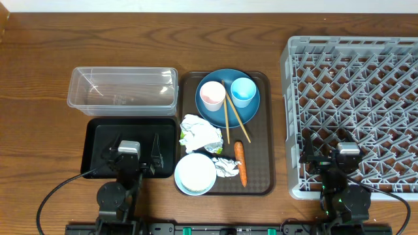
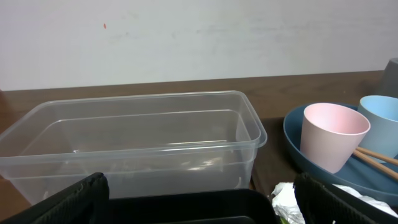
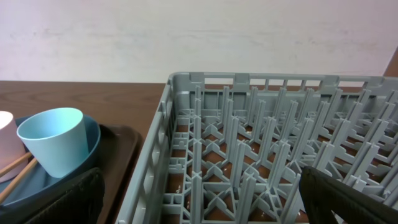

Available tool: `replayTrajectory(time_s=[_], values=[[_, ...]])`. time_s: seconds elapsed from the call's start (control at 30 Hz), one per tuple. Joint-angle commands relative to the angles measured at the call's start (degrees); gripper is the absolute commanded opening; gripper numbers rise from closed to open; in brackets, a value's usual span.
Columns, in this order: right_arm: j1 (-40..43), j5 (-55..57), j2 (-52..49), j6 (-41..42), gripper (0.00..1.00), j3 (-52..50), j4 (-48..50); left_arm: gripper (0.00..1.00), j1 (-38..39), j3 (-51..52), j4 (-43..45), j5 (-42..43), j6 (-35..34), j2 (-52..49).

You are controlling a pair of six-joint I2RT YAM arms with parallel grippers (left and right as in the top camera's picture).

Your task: Sort waste into correct bins and load items into the dishwasher rack

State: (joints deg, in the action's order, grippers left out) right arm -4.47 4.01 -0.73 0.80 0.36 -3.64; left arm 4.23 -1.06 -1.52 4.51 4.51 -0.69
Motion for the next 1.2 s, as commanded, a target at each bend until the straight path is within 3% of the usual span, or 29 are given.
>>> replayTrajectory(time_s=[0.0, 0.87, 1.17], values=[[0.7, 0.0, -0.1, -0.5, 0.99, 0.0, -0.2, 0.98, 0.2, 0.8, -2.1, 1.0, -0.3, 0.4], [0.8, 0.0, -0.1, -0.5, 0.99, 0.0, -0.2, 0.98, 0.2, 0.8, -2.0, 2.0, -1.8, 0.3], [0.8, 0.0, -0.1, -0.5, 0.99, 0.0, -0.2, 0.98, 0.2, -0.7, -3.3, 15.0, -8.7, 0.1]])
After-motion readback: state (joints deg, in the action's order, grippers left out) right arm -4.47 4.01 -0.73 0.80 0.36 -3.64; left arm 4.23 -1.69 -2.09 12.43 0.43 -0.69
